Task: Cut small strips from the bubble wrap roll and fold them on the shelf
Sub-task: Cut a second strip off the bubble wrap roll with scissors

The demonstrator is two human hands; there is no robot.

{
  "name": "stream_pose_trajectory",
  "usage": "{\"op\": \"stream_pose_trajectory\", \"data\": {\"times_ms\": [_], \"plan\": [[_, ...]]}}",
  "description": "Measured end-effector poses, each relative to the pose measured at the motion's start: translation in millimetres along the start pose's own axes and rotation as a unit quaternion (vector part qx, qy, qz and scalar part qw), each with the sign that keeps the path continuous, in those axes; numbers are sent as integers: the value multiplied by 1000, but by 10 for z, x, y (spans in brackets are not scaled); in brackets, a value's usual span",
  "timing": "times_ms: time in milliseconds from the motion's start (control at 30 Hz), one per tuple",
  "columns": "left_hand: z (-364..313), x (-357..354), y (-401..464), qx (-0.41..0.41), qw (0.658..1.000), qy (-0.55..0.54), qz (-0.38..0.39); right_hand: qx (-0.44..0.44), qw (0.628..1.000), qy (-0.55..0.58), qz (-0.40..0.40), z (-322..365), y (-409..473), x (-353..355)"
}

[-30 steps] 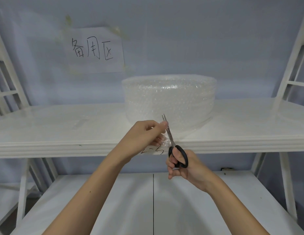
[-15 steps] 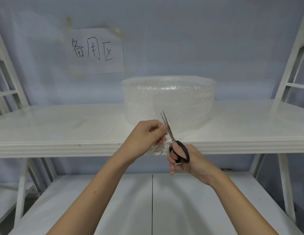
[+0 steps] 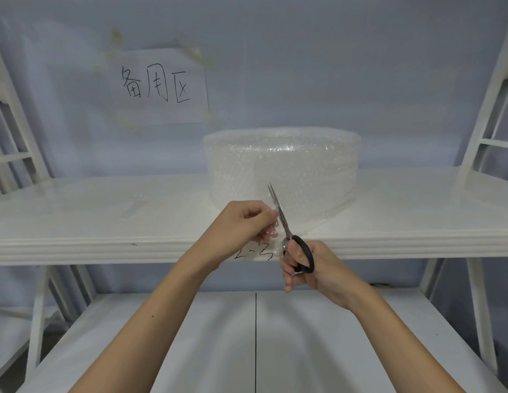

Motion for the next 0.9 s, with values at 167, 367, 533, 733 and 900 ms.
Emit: {"op": "stream_pose_trajectory", "data": {"times_ms": [167,367,533,733,900], "plan": [[-38,105,36,-3,999,-16,-51,-3,1000,10,-4,-20,5,-19],[-62,87,56,-32,997,6,-76,-6,1000,30,5,-48,2,-43],[20,82,63,-20,995,-65,-75,-21,999,25,18,-137,-68,-56],[10,29,40,-32,997,-51,-51,-20,999,25,-3,-74,-34,-49],[-37,15,29,-45,997,-44,-44,-24,999,37,-10,81,83,-94]]}}
Point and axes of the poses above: each hand's wrist, its own y-axis towards the middle knuckle, its own x-axis out of the back of the hand, z = x × y, the point moved 8 cm from there along y, towards the middle knuckle, and after that the axes turned 2 degrees about -x, right-handed, at the moved point
